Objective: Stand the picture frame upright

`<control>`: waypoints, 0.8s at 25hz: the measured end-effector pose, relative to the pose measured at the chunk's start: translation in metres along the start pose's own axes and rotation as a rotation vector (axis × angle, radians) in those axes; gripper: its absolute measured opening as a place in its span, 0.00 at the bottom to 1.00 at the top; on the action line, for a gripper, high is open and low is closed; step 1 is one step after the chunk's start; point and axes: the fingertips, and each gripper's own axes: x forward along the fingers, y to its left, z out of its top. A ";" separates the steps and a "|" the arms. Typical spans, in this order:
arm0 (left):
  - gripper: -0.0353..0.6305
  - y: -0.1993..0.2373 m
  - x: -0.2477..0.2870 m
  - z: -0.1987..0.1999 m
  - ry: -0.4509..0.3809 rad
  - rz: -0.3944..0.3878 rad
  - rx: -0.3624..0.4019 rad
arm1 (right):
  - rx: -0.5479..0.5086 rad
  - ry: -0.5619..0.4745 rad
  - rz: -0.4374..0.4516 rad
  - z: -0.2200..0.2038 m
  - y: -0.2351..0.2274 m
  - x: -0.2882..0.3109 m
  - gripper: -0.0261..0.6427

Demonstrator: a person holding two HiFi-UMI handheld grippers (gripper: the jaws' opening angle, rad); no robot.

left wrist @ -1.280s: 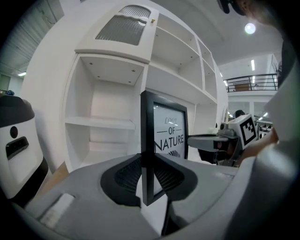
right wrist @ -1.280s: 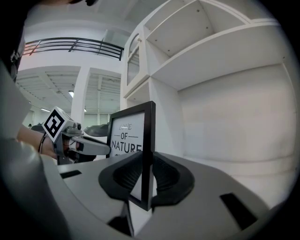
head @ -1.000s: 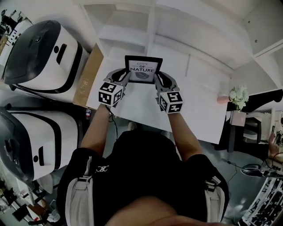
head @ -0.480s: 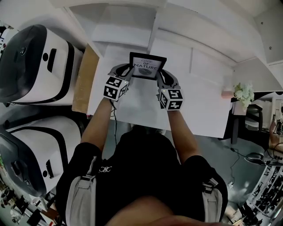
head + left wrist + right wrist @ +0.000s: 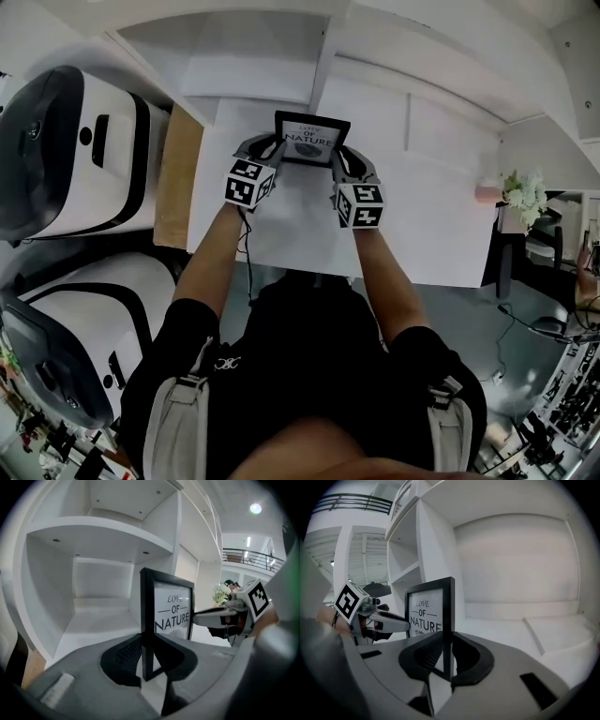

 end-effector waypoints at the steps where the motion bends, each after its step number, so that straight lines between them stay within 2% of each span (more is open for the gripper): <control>1: 0.19 0.000 0.001 0.000 -0.003 0.000 0.005 | 0.005 0.000 -0.001 -0.002 -0.001 0.001 0.14; 6: 0.19 0.001 0.002 0.002 -0.007 -0.004 0.032 | 0.008 -0.017 -0.001 -0.002 -0.002 0.003 0.14; 10: 0.21 -0.001 -0.003 0.005 0.001 0.045 0.090 | 0.003 -0.026 -0.005 0.001 0.000 -0.002 0.15; 16: 0.22 -0.011 -0.036 0.030 -0.079 0.144 0.142 | -0.040 -0.123 -0.012 0.034 0.004 -0.028 0.15; 20: 0.20 -0.038 -0.067 0.060 -0.159 0.187 0.153 | -0.059 -0.192 -0.022 0.061 0.003 -0.060 0.14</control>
